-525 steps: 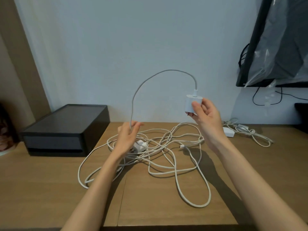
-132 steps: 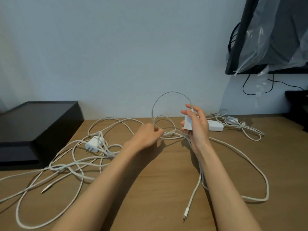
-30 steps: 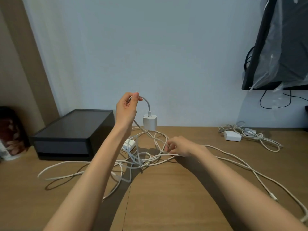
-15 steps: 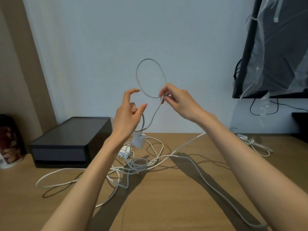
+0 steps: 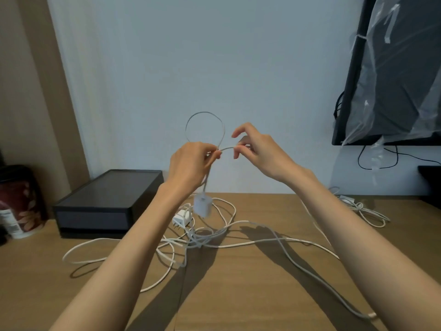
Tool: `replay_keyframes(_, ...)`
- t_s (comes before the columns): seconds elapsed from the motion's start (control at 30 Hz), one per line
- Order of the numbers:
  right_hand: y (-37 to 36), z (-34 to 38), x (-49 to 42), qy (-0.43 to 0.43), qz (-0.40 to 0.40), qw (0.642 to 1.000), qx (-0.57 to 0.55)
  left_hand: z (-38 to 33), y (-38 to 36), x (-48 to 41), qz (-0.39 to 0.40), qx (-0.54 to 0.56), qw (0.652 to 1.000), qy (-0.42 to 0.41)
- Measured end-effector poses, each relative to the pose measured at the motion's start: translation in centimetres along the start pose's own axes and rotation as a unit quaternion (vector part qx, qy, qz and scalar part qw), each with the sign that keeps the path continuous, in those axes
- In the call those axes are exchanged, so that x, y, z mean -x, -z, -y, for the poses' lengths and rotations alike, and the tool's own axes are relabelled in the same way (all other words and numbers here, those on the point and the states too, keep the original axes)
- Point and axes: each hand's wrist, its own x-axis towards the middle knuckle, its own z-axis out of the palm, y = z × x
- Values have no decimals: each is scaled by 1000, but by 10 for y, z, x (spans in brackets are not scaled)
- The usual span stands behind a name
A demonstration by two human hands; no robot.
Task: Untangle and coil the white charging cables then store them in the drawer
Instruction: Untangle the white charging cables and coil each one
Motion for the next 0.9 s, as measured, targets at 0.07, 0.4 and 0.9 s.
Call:
replay_keyframes(0.07,1,-16,7,-38,-53,998,22,11,0,3,-21,9,999,25)
replay_keyframes(0.4,11,-55,41,-153,-121,980,-47,62,-7,8,-43,-33,985,165)
replay_keyframes(0.9,-3,-2,21,-105,-53,992,-38,9,12,-1,172,420,868,200)
